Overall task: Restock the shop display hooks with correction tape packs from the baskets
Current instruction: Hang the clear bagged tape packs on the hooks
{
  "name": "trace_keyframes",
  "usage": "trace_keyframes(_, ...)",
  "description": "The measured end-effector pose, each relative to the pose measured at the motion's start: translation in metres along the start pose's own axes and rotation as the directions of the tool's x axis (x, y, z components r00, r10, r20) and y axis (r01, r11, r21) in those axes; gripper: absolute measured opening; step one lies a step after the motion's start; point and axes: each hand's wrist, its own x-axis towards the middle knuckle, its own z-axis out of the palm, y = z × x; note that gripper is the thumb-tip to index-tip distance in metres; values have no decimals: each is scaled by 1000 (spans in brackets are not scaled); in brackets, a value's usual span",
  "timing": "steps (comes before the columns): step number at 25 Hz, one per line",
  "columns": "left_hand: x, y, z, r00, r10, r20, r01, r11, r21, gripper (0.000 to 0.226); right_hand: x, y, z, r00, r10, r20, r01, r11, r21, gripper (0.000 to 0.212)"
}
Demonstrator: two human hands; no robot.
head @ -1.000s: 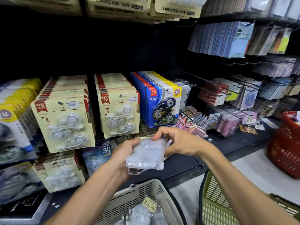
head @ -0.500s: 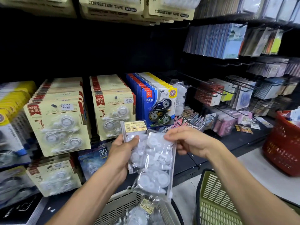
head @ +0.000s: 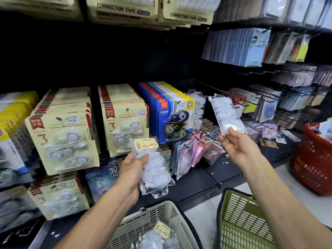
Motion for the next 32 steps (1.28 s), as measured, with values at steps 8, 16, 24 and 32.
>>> trace_keyframes(8,-3,3,2,1000,-5,15,5,1000,3,23,-14,1,11,997,-56,-48,51,995,-88,12)
trace_keyframes(16,-5,5,1,999,-43,32,43,999,12,27,-18,5,16,985,-118,-130,90,976,-198,13)
trace_keyframes(24,-11,14,5,987,-31,160,23,998,50,29,-30,28,22,988,-105,116,157,692,-705,43)
trace_keyframes(32,-20,24,6,985,78,153,-120,951,284,26,-57,46,48,519,175,836,748,380,-544,86)
